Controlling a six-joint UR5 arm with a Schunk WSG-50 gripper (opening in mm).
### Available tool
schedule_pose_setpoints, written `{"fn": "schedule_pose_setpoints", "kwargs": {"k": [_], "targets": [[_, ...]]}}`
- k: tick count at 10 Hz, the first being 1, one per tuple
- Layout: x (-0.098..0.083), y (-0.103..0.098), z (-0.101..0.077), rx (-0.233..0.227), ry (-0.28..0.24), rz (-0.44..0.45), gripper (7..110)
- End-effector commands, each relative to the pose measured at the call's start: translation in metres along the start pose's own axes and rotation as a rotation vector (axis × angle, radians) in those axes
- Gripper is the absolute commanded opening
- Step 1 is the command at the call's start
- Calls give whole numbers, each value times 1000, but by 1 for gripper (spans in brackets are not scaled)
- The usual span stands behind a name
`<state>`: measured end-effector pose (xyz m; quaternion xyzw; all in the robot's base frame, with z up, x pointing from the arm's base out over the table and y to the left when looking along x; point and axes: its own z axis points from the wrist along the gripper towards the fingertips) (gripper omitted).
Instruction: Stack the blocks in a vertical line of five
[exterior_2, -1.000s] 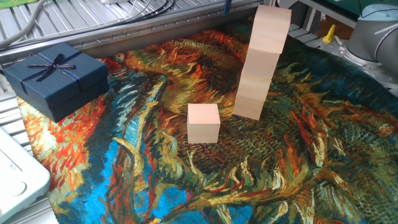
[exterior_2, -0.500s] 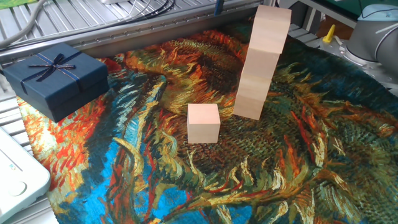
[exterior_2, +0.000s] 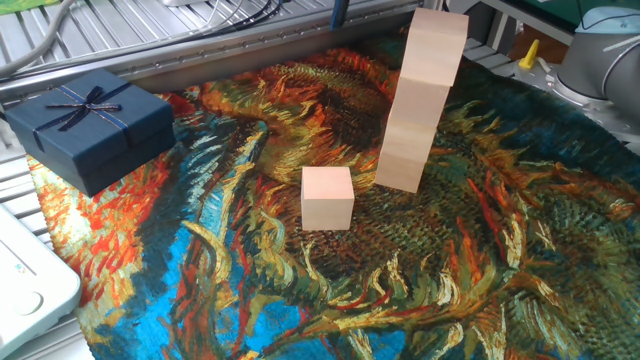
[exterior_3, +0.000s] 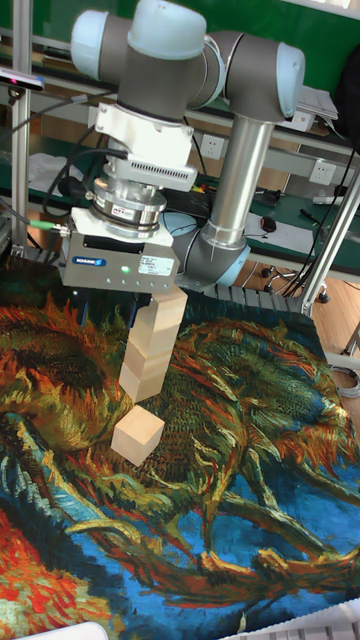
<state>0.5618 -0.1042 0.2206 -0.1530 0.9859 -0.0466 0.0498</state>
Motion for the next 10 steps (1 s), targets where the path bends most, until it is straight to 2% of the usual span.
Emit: {"fn": "schedule_pose_setpoints", "kwargs": {"k": [1,3,4,5,6,8,9,10], "targets": [[2,2,-1,-11,7,33,66],[-36,2,4,-9,6,20,66],[-62,5,9,-22,-9,15,66],[-86,14,14,-37,-12,24,66],[-97,23,22,-40,-8,39,66],[-107,33,59,-44,-16,59,66],[-101,50,80,-84,7,104,66],[-95,69,92,-131,16,124,66]]}}
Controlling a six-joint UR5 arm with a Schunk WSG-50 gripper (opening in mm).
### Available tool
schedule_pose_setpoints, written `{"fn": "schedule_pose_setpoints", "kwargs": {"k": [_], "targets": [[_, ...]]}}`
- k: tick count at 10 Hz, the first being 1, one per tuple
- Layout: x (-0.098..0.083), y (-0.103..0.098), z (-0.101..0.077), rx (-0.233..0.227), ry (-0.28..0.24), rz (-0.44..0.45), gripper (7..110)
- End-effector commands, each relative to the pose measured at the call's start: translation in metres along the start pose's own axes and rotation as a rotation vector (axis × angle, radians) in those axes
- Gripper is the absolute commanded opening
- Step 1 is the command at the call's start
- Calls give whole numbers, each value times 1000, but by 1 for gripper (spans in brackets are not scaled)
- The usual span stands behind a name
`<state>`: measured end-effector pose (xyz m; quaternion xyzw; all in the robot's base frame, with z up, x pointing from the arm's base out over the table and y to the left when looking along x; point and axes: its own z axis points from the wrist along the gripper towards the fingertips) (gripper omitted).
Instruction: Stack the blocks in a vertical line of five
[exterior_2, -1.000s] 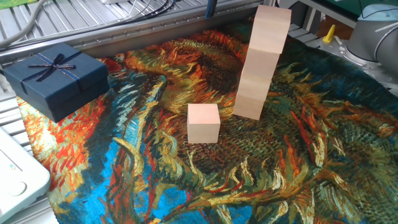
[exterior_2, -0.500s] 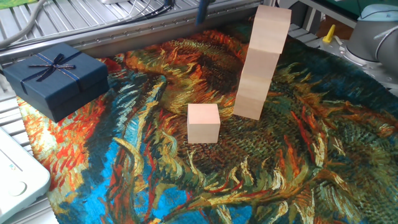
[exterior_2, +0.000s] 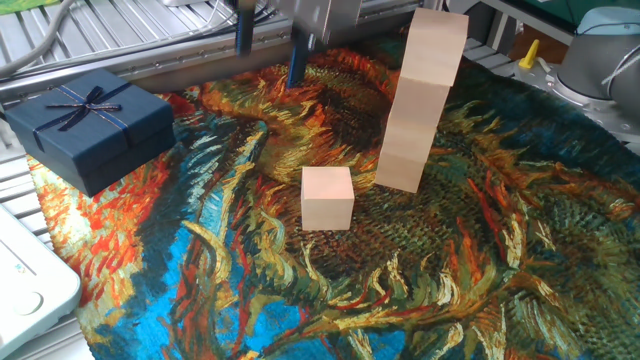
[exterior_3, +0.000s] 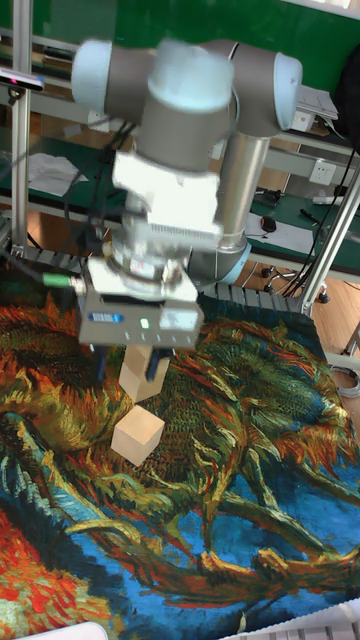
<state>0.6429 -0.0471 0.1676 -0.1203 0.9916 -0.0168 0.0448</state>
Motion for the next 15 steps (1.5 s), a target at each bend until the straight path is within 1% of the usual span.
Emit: {"fn": "schedule_pose_setpoints", "kwargs": {"k": [1,2,3,4,5,6,7,9,10,11,12,13,14,15], "targets": [[4,34,45,-61,20,64,66],[7,32,50,-49,14,57,66],[1,31,45,-48,-6,35,66],[7,26,45,-27,21,17,66],[12,16,45,12,39,-26,66],[12,18,45,8,37,-6,66],[7,21,45,-6,18,23,66],[2,37,45,-68,4,136,66],[1,39,45,-77,3,183,66],[8,35,45,-58,28,234,66],[13,27,45,-24,45,221,66],[9,26,51,-25,46,228,66],[-1,25,69,-38,45,243,66],[-5,20,88,-38,50,240,66]]}}
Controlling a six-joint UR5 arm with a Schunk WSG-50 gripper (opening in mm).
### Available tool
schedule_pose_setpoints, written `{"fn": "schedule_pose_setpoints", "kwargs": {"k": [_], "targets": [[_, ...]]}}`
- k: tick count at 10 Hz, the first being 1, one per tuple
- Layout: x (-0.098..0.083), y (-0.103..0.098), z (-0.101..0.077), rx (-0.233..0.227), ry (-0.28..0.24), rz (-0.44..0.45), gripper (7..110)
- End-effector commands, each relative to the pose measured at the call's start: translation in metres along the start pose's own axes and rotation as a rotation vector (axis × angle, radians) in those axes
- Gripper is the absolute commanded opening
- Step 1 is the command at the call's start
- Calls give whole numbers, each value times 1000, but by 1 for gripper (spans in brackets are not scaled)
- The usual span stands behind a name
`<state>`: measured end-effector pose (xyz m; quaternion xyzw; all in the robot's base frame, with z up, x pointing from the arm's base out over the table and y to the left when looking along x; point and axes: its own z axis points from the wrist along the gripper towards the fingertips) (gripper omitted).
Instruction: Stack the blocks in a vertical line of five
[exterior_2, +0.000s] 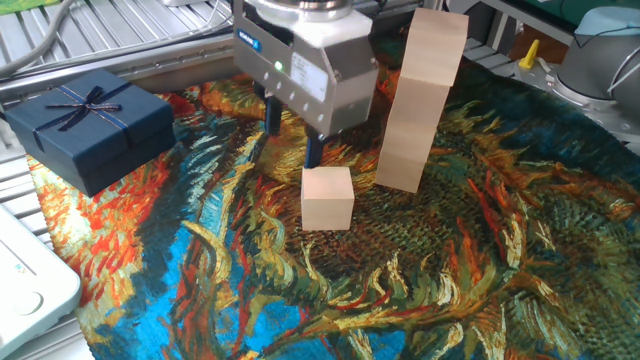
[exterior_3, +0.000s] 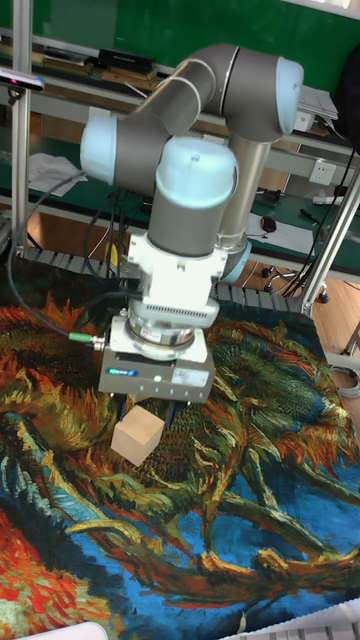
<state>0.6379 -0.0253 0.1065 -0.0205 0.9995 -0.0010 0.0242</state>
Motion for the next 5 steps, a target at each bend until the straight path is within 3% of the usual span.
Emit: {"fn": "schedule_pose_setpoints", "kwargs": {"k": [1,3,4,5], "targets": [[-12,-6,40,-15,13,38,66],[-2,-16,50,-6,26,13,66],[4,-19,48,-18,21,-2,88],[12,-20,45,-32,23,-14,88]]}}
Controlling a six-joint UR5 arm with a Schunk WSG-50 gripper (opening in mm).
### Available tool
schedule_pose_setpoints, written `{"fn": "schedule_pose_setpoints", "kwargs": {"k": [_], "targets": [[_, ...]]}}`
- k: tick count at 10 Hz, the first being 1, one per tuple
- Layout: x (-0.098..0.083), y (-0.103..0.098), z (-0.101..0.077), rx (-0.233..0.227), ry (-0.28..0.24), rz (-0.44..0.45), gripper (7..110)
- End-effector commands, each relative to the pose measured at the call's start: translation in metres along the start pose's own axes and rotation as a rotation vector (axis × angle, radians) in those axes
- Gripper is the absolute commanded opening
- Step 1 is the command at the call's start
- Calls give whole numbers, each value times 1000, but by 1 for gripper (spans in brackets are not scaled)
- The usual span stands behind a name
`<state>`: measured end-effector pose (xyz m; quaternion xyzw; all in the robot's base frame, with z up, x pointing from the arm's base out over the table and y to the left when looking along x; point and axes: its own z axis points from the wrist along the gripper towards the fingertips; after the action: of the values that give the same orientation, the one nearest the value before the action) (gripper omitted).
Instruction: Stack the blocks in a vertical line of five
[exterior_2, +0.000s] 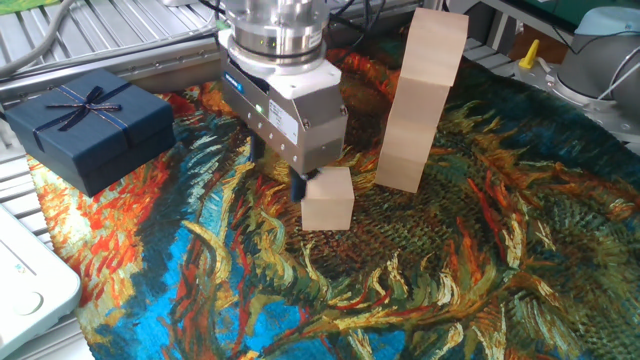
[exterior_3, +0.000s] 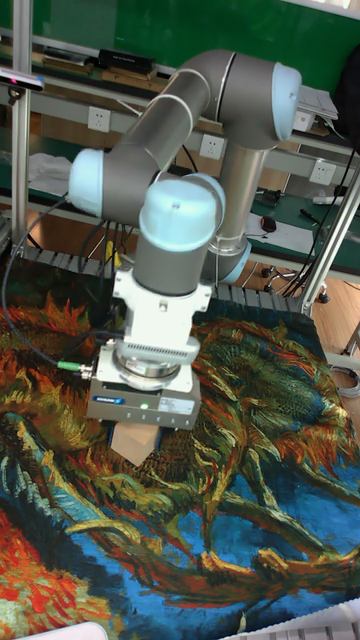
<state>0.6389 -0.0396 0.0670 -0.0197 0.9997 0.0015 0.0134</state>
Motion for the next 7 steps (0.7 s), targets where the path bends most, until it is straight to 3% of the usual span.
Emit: {"fn": "schedule_pose_setpoints", "kwargs": {"k": [1,4,7], "targets": [[19,-10,3,-36,4,-31,88],[35,1,2,-117,8,43,88],[29,6,8,-150,-24,134,88]]}}
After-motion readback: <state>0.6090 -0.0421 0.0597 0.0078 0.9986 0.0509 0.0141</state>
